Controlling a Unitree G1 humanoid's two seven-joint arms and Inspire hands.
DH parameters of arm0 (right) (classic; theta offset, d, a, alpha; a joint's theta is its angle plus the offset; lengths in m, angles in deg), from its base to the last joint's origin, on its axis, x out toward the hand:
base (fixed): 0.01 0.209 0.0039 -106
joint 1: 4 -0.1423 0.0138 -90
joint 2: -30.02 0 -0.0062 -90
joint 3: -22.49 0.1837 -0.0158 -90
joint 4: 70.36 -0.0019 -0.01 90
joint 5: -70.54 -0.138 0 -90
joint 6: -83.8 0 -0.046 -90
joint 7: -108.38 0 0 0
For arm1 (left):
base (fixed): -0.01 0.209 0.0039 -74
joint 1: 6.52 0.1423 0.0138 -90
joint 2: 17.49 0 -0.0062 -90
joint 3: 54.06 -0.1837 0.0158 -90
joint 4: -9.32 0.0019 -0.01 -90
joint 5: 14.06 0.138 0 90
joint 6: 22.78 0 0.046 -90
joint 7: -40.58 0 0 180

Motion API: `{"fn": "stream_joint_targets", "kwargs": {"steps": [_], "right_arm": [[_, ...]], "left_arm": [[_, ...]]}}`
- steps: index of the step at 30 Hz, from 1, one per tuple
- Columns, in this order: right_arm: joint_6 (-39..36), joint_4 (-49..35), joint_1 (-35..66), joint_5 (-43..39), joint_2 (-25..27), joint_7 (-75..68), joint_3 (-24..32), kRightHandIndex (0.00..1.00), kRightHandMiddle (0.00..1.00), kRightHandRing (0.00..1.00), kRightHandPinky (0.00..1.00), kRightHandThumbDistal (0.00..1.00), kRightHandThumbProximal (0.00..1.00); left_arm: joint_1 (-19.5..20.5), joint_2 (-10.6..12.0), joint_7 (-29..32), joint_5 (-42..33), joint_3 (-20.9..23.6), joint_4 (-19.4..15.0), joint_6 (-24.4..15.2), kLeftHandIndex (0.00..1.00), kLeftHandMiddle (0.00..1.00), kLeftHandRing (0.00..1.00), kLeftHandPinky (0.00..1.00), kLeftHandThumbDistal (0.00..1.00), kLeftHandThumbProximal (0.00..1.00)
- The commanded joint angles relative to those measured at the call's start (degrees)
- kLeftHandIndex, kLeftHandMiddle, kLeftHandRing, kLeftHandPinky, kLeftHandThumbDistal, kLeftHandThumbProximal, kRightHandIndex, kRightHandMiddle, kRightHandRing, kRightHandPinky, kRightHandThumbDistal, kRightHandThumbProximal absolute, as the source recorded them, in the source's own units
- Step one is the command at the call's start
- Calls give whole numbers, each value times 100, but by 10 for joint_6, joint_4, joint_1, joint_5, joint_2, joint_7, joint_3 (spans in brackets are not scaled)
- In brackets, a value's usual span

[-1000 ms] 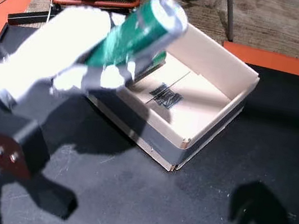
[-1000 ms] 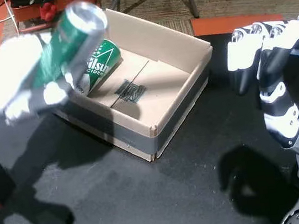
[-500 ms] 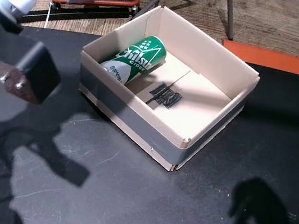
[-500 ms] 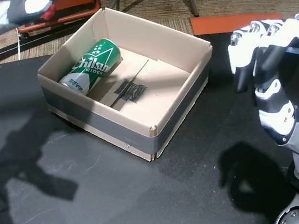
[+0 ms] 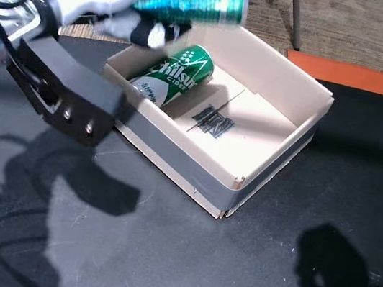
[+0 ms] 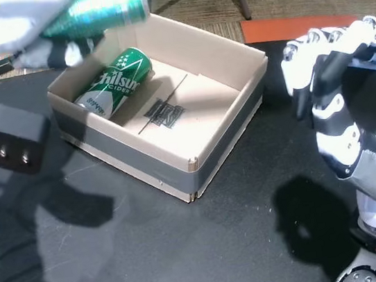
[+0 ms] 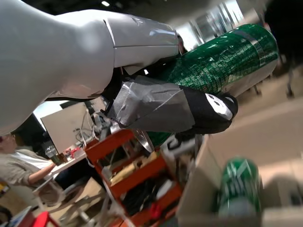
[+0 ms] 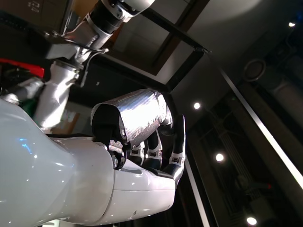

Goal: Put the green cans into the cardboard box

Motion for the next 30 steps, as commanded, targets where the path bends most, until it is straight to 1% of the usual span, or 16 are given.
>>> {"fn": "stream_joint_targets", "kwargs": {"steps": [1, 3, 5, 6, 8, 10, 11, 12, 16, 19, 21, 22, 23, 26, 28, 30], "right_arm": [[-1, -8, 10, 8, -4, -10, -3, 5, 20, 27, 2, 61, 0], [-6, -8, 10, 7, -4, -8, -5, 5, 20, 27, 2, 58, 0], [-9, -7, 10, 7, -4, -7, -7, 5, 19, 27, 2, 57, 0], [-10, -6, 9, 5, -4, -6, -7, 6, 19, 27, 3, 58, 0], [-14, -1, 4, 0, -5, 3, -8, 7, 19, 27, 1, 56, 0], [-22, 6, -2, -5, -11, 8, -7, 6, 17, 24, 1, 58, 0], [-30, 11, -5, -6, -15, 11, -6, 6, 16, 24, 1, 56, 0], [-47, 18, -11, -5, -19, 17, -3, 5, 15, 23, 3, 54, 0], [-79, 35, -22, 2, -25, 23, -2, 3, 13, 21, 1, 51, 0], [-110, 49, -32, 4, -34, 20, -1, 2, 11, 20, 1, 55, 0], [-112, 55, -34, 2, -33, 20, -6, 0, 10, 21, 3, 54, 0], [-111, 56, -35, -1, -33, 22, -9, 0, 10, 22, 4, 53, 0], [-116, 58, -36, 0, -33, 23, -9, 0, 10, 23, 6, 52, 0], [-129, 62, -39, 1, -37, 23, -12, 0, 12, 26, 19, 50, 0], [-108, 54, -32, -5, -31, 23, -19, 0, 14, 27, 21, 51, 0], [-78, 42, -23, -12, -23, 22, -28, 2, 16, 28, 22, 50, 0]], "left_arm": [[-14, 8, 13, 9, -15, 3, 12, 10, 15, 25, 32, 0, 70], [-15, 16, 35, 8, -20, 5, 15, 16, 20, 29, 35, 0, 72], [-17, 23, 46, 11, -29, 5, 21, 23, 26, 31, 39, 0, 94], [-18, 25, 46, 11, -33, 5, 20, 25, 27, 31, 40, 0, 100], [-20, 30, 37, 11, -38, 4, 16, 19, 21, 26, 37, 0, 100], [-22, 34, 31, 10, -42, 3, 15, 16, 18, 25, 34, 0, 100], [-23, 36, 27, 12, -45, 3, 16, 14, 16, 23, 33, 0, 99], [-24, 38, 24, 12, -47, 3, 16, 12, 15, 23, 32, 0, 94], [-27, 40, 21, 11, -54, 4, 15, 15, 18, 25, 34, 0, 91], [-30, 42, 32, 13, -59, 6, 19, 21, 23, 29, 38, 0, 95], [-32, 43, 34, 13, -62, 6, 21, 22, 23, 28, 37, 0, 96], [-32, 43, 29, 13, -65, 6, 21, 20, 22, 26, 35, 0, 91], [-32, 44, 22, 15, -68, 6, 22, 19, 20, 25, 34, 0, 90], [-33, 46, 7, 25, -82, 6, 27, 20, 22, 26, 34, 0, 92], [-33, 47, -2, 29, -86, 6, 24, 14, 17, 23, 31, 0, 93], [-33, 48, -4, 30, -89, 6, 22, 12, 16, 22, 31, 0, 95]]}}
